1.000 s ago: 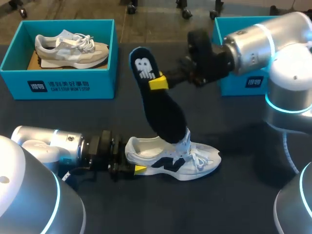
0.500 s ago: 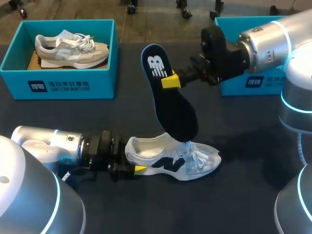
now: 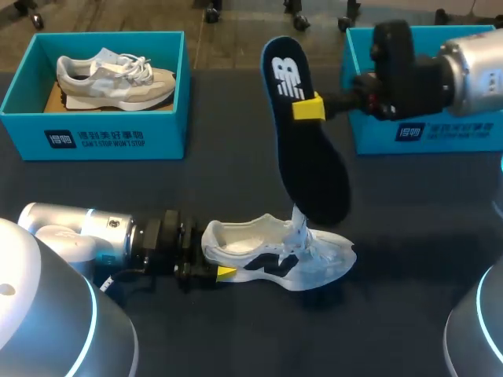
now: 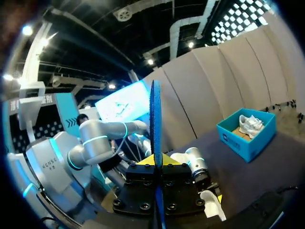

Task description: Take the shoe out of the shoebox, open the shoe tongue, remove and reinsert the insole, then place the shoe into the shoebox

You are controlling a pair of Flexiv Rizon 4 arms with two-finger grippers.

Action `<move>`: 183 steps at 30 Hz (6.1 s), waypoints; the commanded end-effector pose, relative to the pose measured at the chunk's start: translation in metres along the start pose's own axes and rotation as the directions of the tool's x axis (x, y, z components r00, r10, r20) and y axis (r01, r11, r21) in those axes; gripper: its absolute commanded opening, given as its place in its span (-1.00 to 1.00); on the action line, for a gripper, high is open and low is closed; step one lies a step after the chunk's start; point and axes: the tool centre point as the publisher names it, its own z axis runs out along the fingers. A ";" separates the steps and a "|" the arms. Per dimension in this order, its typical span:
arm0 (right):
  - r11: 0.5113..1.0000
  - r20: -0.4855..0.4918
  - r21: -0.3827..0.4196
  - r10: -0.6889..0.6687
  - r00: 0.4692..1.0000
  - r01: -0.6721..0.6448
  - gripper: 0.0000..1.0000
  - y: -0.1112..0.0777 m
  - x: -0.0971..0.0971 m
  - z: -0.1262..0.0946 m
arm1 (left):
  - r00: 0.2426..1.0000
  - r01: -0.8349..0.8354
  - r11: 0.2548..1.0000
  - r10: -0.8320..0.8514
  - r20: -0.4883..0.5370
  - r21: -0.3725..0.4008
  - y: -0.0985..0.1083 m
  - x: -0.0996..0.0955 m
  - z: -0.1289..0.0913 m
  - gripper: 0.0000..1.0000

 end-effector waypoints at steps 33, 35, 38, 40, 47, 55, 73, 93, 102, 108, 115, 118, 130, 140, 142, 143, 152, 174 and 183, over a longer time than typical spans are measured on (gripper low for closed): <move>0.998 0.180 -0.064 0.027 0.983 -0.016 -1.00 -0.023 0.076 -0.013 | 1.000 0.000 1.000 0.000 0.001 0.001 0.005 -0.003 0.003 -1.00; 0.998 0.180 -0.064 0.027 0.983 -0.016 -1.00 -0.023 0.076 -0.013 | 1.000 0.000 1.000 0.000 0.001 0.001 0.005 -0.003 0.003 -1.00; 0.998 0.180 -0.064 0.027 0.983 -0.016 -1.00 -0.023 0.076 -0.013 | 1.000 0.000 1.000 0.000 0.001 0.001 0.005 -0.003 0.003 -1.00; 0.998 0.180 -0.064 0.027 0.983 -0.016 -1.00 -0.023 0.076 -0.013 | 1.000 0.000 1.000 0.000 0.001 0.001 0.005 -0.003 0.003 -1.00; 0.998 0.180 -0.064 0.027 0.983 -0.016 -1.00 -0.023 0.076 -0.013 | 1.000 0.016 1.000 -0.016 0.007 -0.001 0.004 -0.004 0.001 -1.00; 0.998 0.180 -0.064 0.027 0.983 -0.016 -1.00 -0.023 0.076 -0.013 | 1.000 0.001 0.999 -0.001 -0.010 -0.045 0.001 -0.004 -0.009 1.00; 0.998 0.180 -0.064 0.027 0.983 -0.016 -1.00 -0.023 0.076 -0.013 | 0.998 -0.044 0.948 0.030 -0.050 -0.315 0.007 -0.004 -0.040 1.00; 0.998 0.180 -0.064 0.027 0.983 -0.016 -1.00 -0.023 0.076 -0.013 | 0.993 -0.118 0.853 0.096 -0.069 -0.509 -0.009 -0.008 -0.061 1.00; 0.998 0.180 -0.064 0.027 0.983 -0.016 -1.00 -0.023 0.076 -0.013 | 0.989 -0.139 0.819 0.143 -0.037 -0.557 -0.022 -0.010 -0.072 1.00; 0.998 0.180 -0.064 0.027 0.983 -0.016 -1.00 -0.023 0.076 -0.013 | 0.989 -0.139 0.819 0.143 -0.037 -0.557 -0.022 -0.010 -0.072 1.00; 0.998 0.180 -0.064 0.027 0.983 -0.016 -1.00 -0.023 0.076 -0.013 | 0.985 -0.164 0.769 0.161 -0.061 -0.618 -0.029 -0.008 -0.070 1.00; 0.998 0.180 -0.064 0.027 0.983 -0.016 -1.00 -0.023 0.076 -0.013 | 0.978 -0.182 0.690 0.203 -0.054 -0.701 -0.036 -0.002 -0.067 1.00; 0.998 0.180 -0.064 0.027 0.983 -0.016 -1.00 -0.023 0.076 -0.013 | 0.993 -0.099 0.524 0.112 -0.047 -0.846 -0.047 -0.004 -0.060 1.00; 0.998 0.180 -0.064 0.027 0.983 -0.016 -1.00 -0.023 0.076 -0.013 | 0.995 -0.069 0.470 0.096 -0.027 -0.880 -0.051 -0.005 -0.057 1.00; 0.998 0.180 -0.064 0.027 0.983 -0.016 -1.00 -0.023 0.076 -0.013 | 0.996 -0.064 0.448 0.086 -0.028 -0.892 -0.052 -0.006 -0.055 1.00; 0.998 0.180 -0.064 0.027 0.983 -0.016 -1.00 -0.023 0.076 -0.013 | 0.996 -0.061 0.438 0.079 -0.029 -0.897 -0.052 -0.007 -0.055 1.00; 0.998 0.180 -0.064 0.027 0.983 -0.016 -1.00 -0.023 0.076 -0.013 | 0.994 -0.072 0.373 0.098 -0.038 -0.925 -0.054 -0.009 -0.052 1.00; 0.998 0.180 -0.064 0.027 0.983 -0.016 -1.00 -0.023 0.076 -0.013 | 0.993 -0.065 0.398 0.121 -0.018 -0.915 -0.108 -0.011 -0.035 1.00; 0.998 0.180 -0.064 0.027 0.983 -0.016 -1.00 -0.023 0.076 -0.013 | 0.989 -0.061 0.386 0.150 -0.003 -0.920 -0.092 -0.033 -0.005 1.00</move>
